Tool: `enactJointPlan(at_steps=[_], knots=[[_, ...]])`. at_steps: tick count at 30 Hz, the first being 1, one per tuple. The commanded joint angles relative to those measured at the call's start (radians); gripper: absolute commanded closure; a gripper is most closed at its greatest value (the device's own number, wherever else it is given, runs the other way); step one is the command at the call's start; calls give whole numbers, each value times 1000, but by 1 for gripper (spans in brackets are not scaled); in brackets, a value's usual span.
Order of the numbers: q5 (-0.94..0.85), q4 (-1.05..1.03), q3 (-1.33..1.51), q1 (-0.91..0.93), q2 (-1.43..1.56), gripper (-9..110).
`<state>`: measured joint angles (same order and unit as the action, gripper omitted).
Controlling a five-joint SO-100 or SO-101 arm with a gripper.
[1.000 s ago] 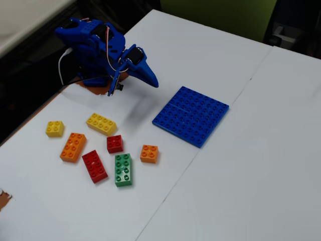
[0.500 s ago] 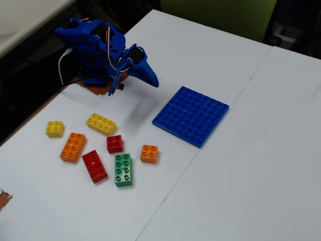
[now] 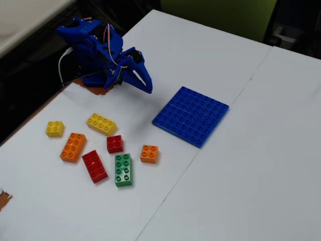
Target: Pick up the 2x4 orange block and go up the 8x8 blue block.
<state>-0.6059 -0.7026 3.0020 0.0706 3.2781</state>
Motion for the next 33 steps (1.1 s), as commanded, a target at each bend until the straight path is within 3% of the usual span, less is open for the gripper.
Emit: enactJointPlan(at_steps=[1, 7, 16, 23, 33], knots=[[-339, -48, -98, 75, 31, 101], [-861, -135, -288, 238, -176, 101], [-1299, -179, -518, 499, -538, 101], [-1264, -331, -882, 624, -930, 93], [-1078, -313, -1023, 764, -1207, 84]])
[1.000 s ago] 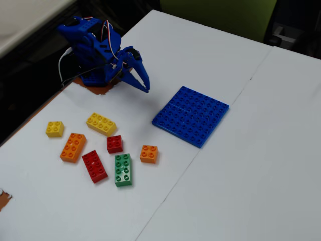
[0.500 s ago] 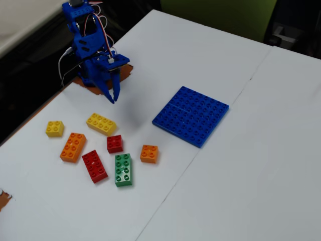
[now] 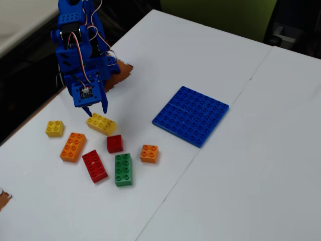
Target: Pick up the 2x4 orange block and go up the 8x8 blue block.
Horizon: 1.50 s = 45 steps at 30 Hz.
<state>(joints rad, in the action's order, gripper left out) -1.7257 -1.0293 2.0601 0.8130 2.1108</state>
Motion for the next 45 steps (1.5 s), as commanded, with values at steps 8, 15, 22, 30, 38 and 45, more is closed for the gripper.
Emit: enactJointPlan(at_steps=[8, 15, 22, 30, 38, 45], knots=[[-17, -138, -377, 137, -295, 76], [-91, -244, -620, 238, -495, 72], [-118, -270, -772, 319, -716, 69], [-137, -387, -920, 374, -917, 71], [-107, -413, -945, 374, -977, 72], [-94, -377, -945, 360, -1017, 73]])
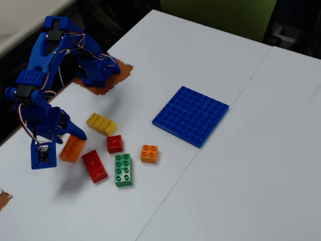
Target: Pick up the 2x4 orange block and go up the 8x8 blue block.
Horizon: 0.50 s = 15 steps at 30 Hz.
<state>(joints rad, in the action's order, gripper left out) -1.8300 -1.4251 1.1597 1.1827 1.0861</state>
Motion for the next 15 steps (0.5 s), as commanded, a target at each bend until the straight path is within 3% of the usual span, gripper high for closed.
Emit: enactJointPlan(at_steps=[1, 4, 15], knots=[[21, 26, -44, -14, 2, 73], [32, 49, -44, -23, -15, 74], [63, 61, -46, -34, -17, 97]])
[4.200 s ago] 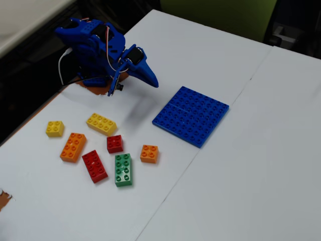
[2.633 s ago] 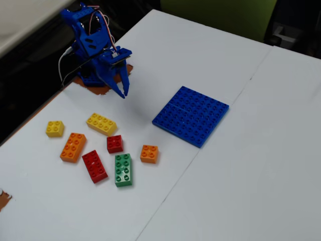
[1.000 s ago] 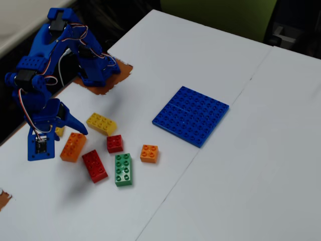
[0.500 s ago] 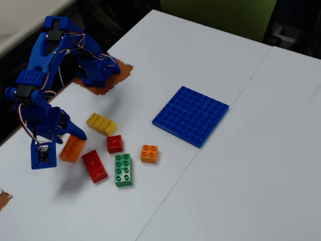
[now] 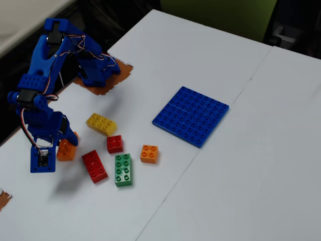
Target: Pick up the 2x4 orange block and go up the 8x8 blue block.
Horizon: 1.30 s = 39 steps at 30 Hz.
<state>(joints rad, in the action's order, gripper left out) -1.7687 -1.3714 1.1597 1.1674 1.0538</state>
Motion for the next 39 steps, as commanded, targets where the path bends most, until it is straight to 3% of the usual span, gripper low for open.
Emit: enactJointPlan(at_steps=[1, 10, 17, 31, 39], knots=[[2, 2, -46, -23, 25, 98], [-92, -51, -44, -75, 279, 101], [-129, -61, -44, -247, 517, 101], [364, -83, -138, -798, 710, 101], [373, -51, -213, -1057, 644, 101]])
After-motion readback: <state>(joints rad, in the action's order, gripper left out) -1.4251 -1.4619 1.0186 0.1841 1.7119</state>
